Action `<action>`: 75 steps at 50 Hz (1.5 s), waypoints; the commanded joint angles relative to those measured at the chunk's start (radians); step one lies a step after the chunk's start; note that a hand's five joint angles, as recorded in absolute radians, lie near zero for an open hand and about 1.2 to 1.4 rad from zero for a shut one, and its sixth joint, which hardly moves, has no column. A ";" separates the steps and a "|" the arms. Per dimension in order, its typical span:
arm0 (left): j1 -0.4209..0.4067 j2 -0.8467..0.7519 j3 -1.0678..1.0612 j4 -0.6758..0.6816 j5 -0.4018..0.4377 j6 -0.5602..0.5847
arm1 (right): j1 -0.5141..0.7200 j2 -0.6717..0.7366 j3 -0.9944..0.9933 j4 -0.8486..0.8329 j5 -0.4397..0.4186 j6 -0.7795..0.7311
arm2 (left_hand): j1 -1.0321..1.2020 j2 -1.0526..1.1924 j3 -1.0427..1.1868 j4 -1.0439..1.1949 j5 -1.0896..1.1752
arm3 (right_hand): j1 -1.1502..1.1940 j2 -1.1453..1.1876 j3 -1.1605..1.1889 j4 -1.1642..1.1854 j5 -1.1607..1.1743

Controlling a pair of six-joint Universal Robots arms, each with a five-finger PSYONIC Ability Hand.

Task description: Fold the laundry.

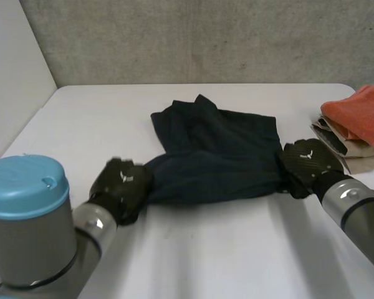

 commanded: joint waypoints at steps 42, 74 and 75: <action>0.224 -0.495 0.706 -0.078 0.436 0.097 | -0.034 -0.012 0.085 0.281 -0.003 -0.367 | -0.770 -0.831 -0.829 -0.829 -0.795 | 0.420 0.224 0.234 0.207 0.248; 0.215 -0.797 0.977 -0.066 0.542 0.118 | -0.038 -0.009 0.097 0.261 -0.003 -0.367 | -0.371 -0.431 -0.430 -0.430 -0.396 | 0.420 0.224 0.234 0.207 0.248; 0.215 -0.800 0.980 -0.064 0.542 0.118 | -0.038 -0.009 0.099 0.259 -0.003 -0.366 | -0.365 -0.425 -0.424 -0.424 -0.390 | 0.420 0.224 0.234 0.207 0.248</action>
